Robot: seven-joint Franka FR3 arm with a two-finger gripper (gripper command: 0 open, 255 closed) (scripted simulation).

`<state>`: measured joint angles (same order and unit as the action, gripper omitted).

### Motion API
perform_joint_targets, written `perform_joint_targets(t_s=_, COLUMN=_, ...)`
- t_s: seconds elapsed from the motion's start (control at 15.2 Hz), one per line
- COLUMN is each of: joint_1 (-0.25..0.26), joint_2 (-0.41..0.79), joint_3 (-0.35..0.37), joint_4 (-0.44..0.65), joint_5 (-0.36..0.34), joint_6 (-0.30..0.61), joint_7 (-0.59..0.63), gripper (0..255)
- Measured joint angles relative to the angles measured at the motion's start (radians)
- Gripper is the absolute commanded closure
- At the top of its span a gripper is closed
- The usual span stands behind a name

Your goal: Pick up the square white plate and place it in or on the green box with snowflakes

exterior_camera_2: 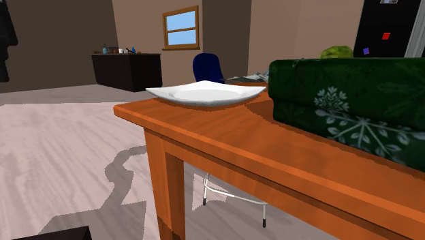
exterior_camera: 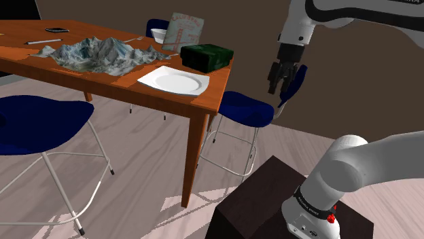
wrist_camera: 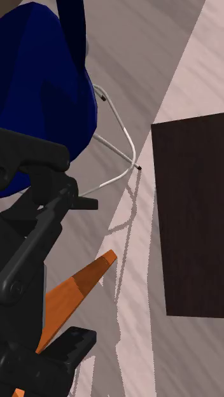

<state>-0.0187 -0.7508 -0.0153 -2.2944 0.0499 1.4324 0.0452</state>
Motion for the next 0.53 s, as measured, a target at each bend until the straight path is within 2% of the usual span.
perform_joint_targets(t_s=0.13, joint_1=0.004, joint_2=0.012, joint_3=0.015, joint_4=0.011, joint_5=-0.007, joint_6=0.005, joint_7=0.006, gripper=0)
perform_joint_targets(t_s=0.53, joint_1=0.039, joint_2=0.165, joint_3=0.197, joint_4=0.155, joint_5=-0.105, joint_6=0.051, joint_7=0.090, gripper=0)
